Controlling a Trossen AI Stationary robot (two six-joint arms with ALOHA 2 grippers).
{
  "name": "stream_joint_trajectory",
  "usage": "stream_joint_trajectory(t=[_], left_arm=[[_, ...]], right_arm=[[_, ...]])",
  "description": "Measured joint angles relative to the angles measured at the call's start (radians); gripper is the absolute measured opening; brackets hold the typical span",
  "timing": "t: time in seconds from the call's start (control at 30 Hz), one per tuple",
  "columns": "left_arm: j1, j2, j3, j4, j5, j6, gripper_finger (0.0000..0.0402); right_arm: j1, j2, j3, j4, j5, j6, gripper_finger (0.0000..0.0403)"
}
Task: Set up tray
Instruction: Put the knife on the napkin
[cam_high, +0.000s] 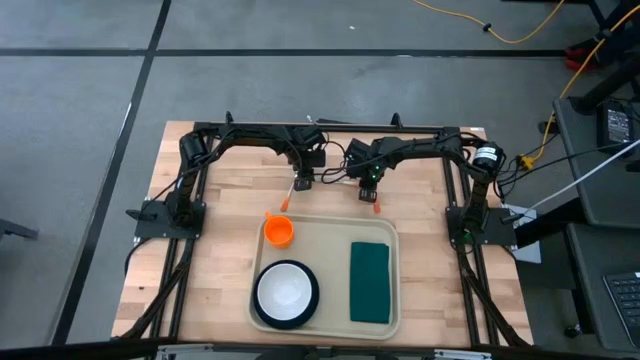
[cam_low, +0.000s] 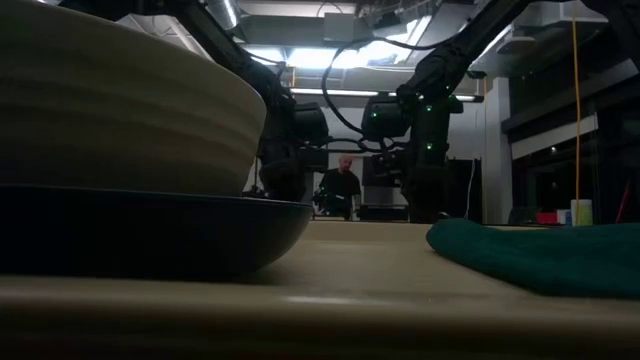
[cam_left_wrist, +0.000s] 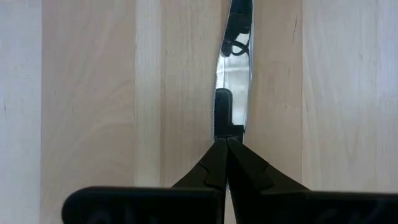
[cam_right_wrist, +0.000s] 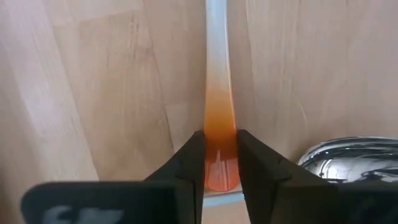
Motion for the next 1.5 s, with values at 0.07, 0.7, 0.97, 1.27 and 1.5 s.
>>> stream_joint_trajectory(t=[0.07,0.7,0.97,1.27,1.5], left_arm=[[0.0,0.0,0.0,0.0,0.0,0.0,0.0002],[0.001,0.0,0.0,0.039,0.003,-0.005,0.0002],[0.002,0.0,-0.02,0.049,0.003,-0.007,0.0001],[0.009,-0.002,-0.039,0.069,0.016,-0.016,0.0001],[0.009,-0.002,-0.04,0.064,0.021,-0.024,0.0002]], right_arm=[[0.0,0.0,0.0,0.0,0.0,0.0,0.0078],[0.0,0.006,0.2,-0.167,-0.029,-0.008,0.0018],[0.0,0.005,0.103,-0.191,-0.038,0.028,0.0097],[0.0,-0.001,0.066,-0.158,-0.038,0.025,0.013],[0.0,-0.001,0.064,-0.114,0.049,0.02,0.0149]])
